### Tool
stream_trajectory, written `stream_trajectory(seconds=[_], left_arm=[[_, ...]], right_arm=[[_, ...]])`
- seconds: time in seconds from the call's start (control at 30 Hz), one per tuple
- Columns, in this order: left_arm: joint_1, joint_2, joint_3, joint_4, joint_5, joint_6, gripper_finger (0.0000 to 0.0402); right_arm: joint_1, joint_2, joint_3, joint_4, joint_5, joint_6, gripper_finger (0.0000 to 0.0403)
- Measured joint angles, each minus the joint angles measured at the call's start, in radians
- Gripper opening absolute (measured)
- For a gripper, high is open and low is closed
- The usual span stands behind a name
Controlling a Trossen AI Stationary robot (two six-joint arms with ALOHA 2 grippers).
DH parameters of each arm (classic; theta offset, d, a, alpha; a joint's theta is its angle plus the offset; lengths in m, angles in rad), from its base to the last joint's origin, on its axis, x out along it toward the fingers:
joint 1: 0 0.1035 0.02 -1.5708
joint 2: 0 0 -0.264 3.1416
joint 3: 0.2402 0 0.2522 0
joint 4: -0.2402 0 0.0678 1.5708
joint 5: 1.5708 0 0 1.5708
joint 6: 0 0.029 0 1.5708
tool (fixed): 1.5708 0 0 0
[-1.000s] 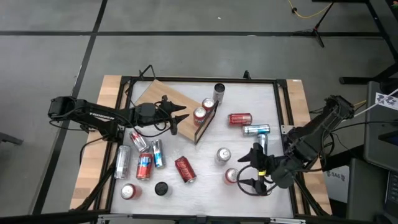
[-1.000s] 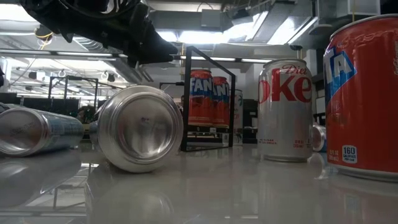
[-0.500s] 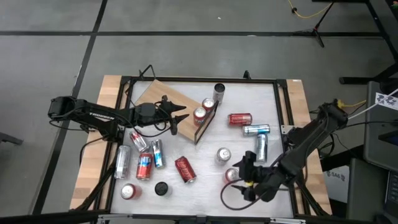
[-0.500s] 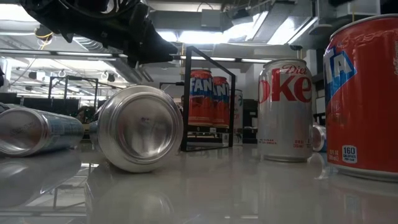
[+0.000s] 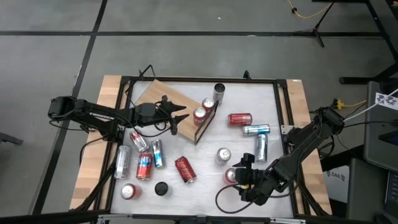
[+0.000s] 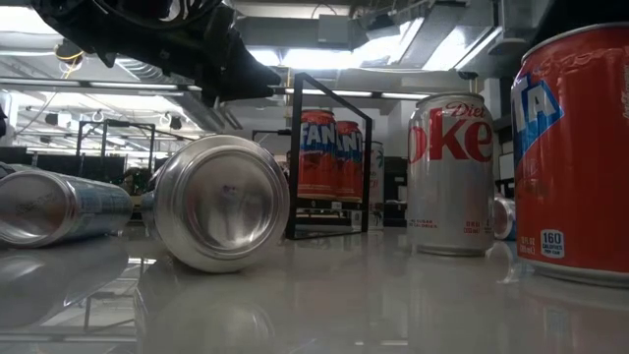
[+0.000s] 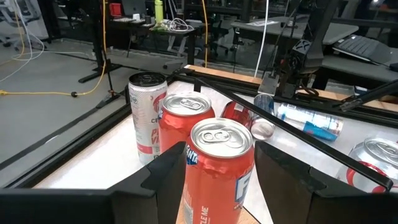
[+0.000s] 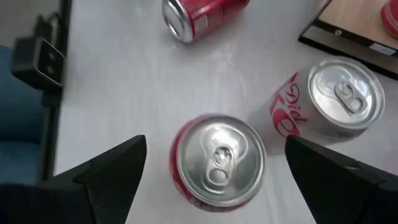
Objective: Pick and place cans onto a shelf
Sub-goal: Put the center red soda can on the shelf
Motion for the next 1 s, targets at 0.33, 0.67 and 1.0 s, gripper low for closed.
stream_trajectory(seconds=[0.33, 0.67, 1.0], left_arm=[[0.0, 0.0, 0.0, 0.0, 0.0, 0.0, 0.0182], [0.0, 0.0, 0.0, 0.0, 0.0, 0.0, 0.0182], [0.0, 0.0, 0.0, 0.0, 0.0, 0.0, 0.0182]], right_arm=[[0.0, 0.018, 0.0, -0.015, -0.019, 0.005, 0.0374], [-0.002, 0.063, 0.0, -0.032, -0.02, 0.007, 0.0374], [-0.002, 0.147, 0.0, -0.041, -0.027, 0.007, 0.0374]])
